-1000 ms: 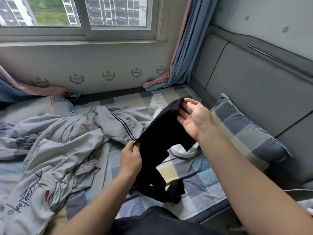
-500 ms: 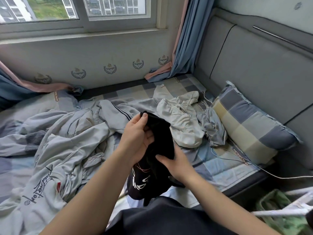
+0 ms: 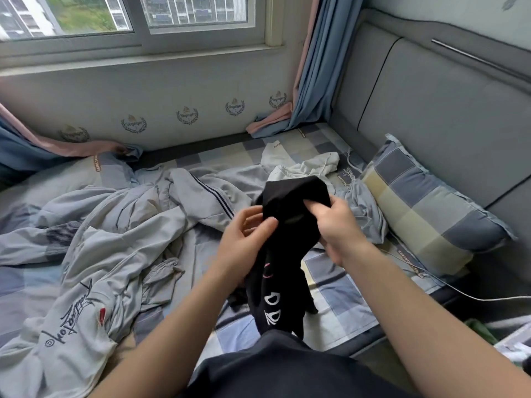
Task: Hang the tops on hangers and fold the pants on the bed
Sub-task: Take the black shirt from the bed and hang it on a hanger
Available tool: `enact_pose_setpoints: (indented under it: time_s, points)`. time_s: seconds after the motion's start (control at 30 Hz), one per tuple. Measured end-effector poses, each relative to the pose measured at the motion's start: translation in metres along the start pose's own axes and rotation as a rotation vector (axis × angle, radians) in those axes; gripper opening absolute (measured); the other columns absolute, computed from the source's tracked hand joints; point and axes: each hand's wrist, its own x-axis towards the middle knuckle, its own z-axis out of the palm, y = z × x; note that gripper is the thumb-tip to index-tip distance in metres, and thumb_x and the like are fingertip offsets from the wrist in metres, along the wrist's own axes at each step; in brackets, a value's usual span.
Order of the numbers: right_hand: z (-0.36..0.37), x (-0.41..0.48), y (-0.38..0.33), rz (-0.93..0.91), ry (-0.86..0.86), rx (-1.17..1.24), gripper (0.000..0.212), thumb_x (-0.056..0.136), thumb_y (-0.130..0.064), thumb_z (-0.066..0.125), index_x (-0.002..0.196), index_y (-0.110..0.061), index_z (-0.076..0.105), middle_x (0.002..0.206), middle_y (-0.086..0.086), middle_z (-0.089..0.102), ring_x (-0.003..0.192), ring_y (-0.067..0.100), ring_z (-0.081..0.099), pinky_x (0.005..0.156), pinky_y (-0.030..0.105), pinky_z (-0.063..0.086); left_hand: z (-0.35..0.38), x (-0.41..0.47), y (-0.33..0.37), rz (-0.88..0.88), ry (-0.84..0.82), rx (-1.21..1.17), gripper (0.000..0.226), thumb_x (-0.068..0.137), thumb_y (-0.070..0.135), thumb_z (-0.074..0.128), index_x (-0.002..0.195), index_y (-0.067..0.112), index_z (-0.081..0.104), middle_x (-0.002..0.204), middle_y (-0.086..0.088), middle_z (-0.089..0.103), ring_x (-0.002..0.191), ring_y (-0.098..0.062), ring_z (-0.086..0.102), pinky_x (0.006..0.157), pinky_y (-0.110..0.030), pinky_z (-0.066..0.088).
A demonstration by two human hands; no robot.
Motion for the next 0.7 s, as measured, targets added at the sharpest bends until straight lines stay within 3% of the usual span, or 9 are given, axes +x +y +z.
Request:
enact_pose_setpoints:
  time_s: [0.1,0.17,0.27,0.33,0.4,0.47,0.53,0.63,0.7]
  points:
    - [0.0,-0.001,-0.018,0.039,-0.001,0.131,0.012,0.1,-0.01,0.057,0.101,-0.012,0.069,0.09,0.007,0.077,0.078,0.02,0.075,0.061,0.033,0.06,0.012,-0.008,-0.023,0.063,-0.007,0.184,0.077,0.072,0.04,0.088,0.137,0.026,0.047,0.127,0.022,0.056,0.116,0.006,0.056,0.09,-0.01,0.046]
    - [0.0,-0.002,-0.027,0.057,-0.03,0.219,0.013,0.101,-0.011,0.056,0.106,-0.011,0.068,0.089,0.007,0.077,0.075,0.02,0.075,0.059,0.032,0.059,0.02,-0.007,-0.035,0.022,-0.044,0.221,0.097,0.063,0.048,0.086,0.144,0.028,0.036,0.133,0.016,0.052,0.121,0.003,0.053,0.101,-0.02,0.046]
    - [0.002,-0.004,-0.042,0.101,-0.05,0.332,0.022,0.101,-0.011,0.055,0.119,-0.004,0.066,0.096,0.013,0.075,0.075,0.021,0.074,0.059,0.031,0.059,0.036,0.002,-0.051,-0.077,-0.137,0.311,0.069,0.07,0.043,0.08,0.13,0.027,0.05,0.12,0.002,0.065,0.112,-0.015,0.064,0.098,-0.047,0.053]
    - [0.004,-0.003,-0.05,0.132,-0.045,0.389,0.027,0.102,-0.011,0.053,0.124,0.0,0.064,0.096,0.015,0.075,0.074,0.021,0.075,0.057,0.031,0.059,0.041,0.008,-0.057,-0.095,-0.107,0.448,0.035,0.085,0.041,0.069,0.116,0.029,0.059,0.107,0.004,0.071,0.101,-0.02,0.067,0.092,-0.05,0.054]
    - [0.002,0.001,-0.054,0.136,-0.028,0.448,0.029,0.103,-0.011,0.051,0.126,0.001,0.063,0.097,0.015,0.075,0.077,0.024,0.075,0.062,0.035,0.061,0.038,0.014,-0.061,-0.073,-0.024,0.408,0.013,0.094,0.034,0.059,0.105,0.027,0.064,0.098,0.003,0.073,0.095,-0.022,0.068,0.089,-0.049,0.054]
    - [-0.004,0.004,-0.055,0.115,-0.095,0.468,0.03,0.105,-0.015,0.049,0.131,-0.006,0.06,0.108,0.013,0.074,0.09,0.025,0.074,0.076,0.041,0.061,0.034,0.016,-0.062,-0.046,0.019,0.28,0.01,0.096,0.029,0.057,0.098,0.026,0.067,0.09,0.011,0.074,0.089,-0.016,0.068,0.084,-0.041,0.055]
    - [-0.013,0.004,-0.047,0.067,-0.18,0.335,0.032,0.104,-0.02,0.05,0.135,-0.015,0.057,0.116,0.003,0.073,0.102,0.018,0.07,0.085,0.039,0.057,0.03,0.017,-0.057,-0.035,0.087,0.166,0.015,0.1,0.018,0.058,0.09,0.022,0.067,0.078,0.018,0.071,0.081,-0.011,0.062,0.075,-0.031,0.05]
    - [-0.027,-0.002,-0.012,0.053,-0.18,-0.015,0.037,0.1,-0.025,0.06,0.136,-0.023,0.052,0.132,-0.003,0.061,0.121,0.014,0.059,0.098,0.039,0.045,0.022,0.019,-0.04,-0.042,0.2,-0.011,0.014,0.102,0.013,0.057,0.094,0.014,0.069,0.088,0.002,0.072,0.084,-0.015,0.062,0.079,-0.036,0.051]
    - [-0.03,-0.015,0.023,0.079,-0.2,-0.222,0.048,0.093,-0.03,0.07,0.135,-0.026,0.049,0.136,-0.002,0.054,0.126,0.016,0.055,0.101,0.035,0.044,0.018,0.021,-0.025,-0.077,0.227,-0.112,0.014,0.102,0.017,0.057,0.101,0.013,0.07,0.098,-0.006,0.074,0.092,-0.021,0.068,0.084,-0.039,0.054]
